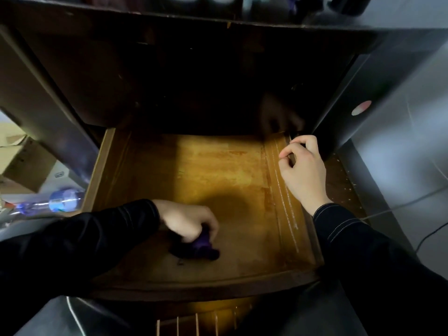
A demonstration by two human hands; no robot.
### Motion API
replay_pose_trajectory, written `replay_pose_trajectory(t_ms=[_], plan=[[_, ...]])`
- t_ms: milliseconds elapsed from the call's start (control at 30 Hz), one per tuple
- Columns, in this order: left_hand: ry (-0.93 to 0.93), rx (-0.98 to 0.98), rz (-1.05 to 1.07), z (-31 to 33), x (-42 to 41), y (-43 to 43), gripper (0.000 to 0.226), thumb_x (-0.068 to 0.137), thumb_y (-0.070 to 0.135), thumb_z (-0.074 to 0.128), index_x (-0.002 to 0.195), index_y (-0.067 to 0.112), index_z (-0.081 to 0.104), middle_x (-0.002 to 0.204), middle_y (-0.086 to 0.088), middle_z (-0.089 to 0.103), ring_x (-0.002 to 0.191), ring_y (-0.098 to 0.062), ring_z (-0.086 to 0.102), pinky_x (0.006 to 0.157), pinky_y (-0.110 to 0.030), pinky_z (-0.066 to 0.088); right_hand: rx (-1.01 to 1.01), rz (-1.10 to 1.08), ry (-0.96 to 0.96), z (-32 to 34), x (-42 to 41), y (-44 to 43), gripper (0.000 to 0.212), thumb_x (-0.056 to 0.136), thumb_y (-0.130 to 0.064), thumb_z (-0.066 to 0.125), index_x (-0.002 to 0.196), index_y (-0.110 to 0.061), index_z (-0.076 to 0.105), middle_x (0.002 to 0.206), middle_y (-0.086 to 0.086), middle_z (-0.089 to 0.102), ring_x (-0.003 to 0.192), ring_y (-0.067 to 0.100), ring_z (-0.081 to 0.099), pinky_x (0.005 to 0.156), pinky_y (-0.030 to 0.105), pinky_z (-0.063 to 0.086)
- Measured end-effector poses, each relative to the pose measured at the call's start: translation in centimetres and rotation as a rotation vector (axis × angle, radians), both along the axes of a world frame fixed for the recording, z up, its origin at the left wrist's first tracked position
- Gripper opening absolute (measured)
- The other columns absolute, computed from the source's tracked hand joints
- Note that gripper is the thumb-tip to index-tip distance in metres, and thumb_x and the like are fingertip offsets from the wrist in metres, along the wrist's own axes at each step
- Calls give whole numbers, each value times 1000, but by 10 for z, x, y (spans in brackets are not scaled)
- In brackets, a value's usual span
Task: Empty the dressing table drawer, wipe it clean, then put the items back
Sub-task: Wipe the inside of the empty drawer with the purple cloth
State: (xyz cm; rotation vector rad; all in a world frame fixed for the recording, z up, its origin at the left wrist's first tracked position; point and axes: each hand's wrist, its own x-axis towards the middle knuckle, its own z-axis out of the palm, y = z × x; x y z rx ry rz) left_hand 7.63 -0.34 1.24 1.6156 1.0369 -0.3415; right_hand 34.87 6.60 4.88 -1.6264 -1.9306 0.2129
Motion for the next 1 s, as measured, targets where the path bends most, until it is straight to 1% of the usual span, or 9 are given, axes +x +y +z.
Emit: replay_pose_trajectory(t_ms=[100,267,400,567,667,733,833,900,1000], plan=[[-249,-31,276,38,-4,6,42,50,-6,60,87,13,64,116,-25,67,105,-39,64,84,-48,52,7,-3,-24,1,0,-2,7,91,-17,64,88,-23,62,119,-11,40,82,6,52,67,23,45],[-515,-169,737,53,-10,-2,39,47,-7,55,83,6,64,77,-15,63,67,-24,60,55,-24,46,28,13,-84,4,-2,-5,4,91,-17,64,89,-20,64,121,-8,42,90,11,55,66,25,43],[-614,-183,884,58,-14,-9,36,53,-3,54,89,0,63,81,-17,62,70,-29,59,60,-27,48,-19,15,-150,11,-2,-9,6,93,-19,62,96,-16,67,125,-3,45,102,17,57,67,28,50],[-699,-155,1062,64,-34,-21,57,61,4,57,117,-11,54,103,-26,61,93,-39,62,84,-40,50,-74,58,-439,29,-11,-25,29,93,-32,62,120,-23,64,132,-1,51,131,24,42,109,42,38],[-748,-72,1114,72,-41,-22,56,63,3,56,117,-8,54,108,-30,61,100,-45,63,92,-45,48,-495,242,-30,51,-39,-33,42,93,-50,60,132,-36,51,127,-14,53,117,9,54,98,34,47],[-781,-46,1118,78,-41,-24,50,61,2,55,111,-2,58,100,-25,62,90,-37,66,82,-39,54,-789,364,263,59,-67,-40,68,81,-70,62,140,-43,41,127,-17,54,114,5,56,101,35,48],[-834,-46,1113,82,-41,-27,45,62,1,50,106,-4,60,93,-24,64,83,-35,68,72,-35,57,-844,453,514,52,-106,-47,101,61,-89,65,148,-52,30,139,-16,47,125,7,49,104,32,40],[-771,20,1095,86,-40,-32,52,62,4,52,113,-7,57,98,-24,63,88,-35,66,79,-36,55,-906,506,663,44,-125,-51,98,62,-87,68,147,-55,33,136,-22,48,121,-2,49,101,26,37],[-547,283,1010,90,-47,-42,58,65,7,60,122,5,55,114,-19,63,98,-24,64,82,-30,52,-1026,561,840,28,-145,-60,64,72,-67,79,130,-50,57,118,-23,67,107,-1,66,89,20,51]])
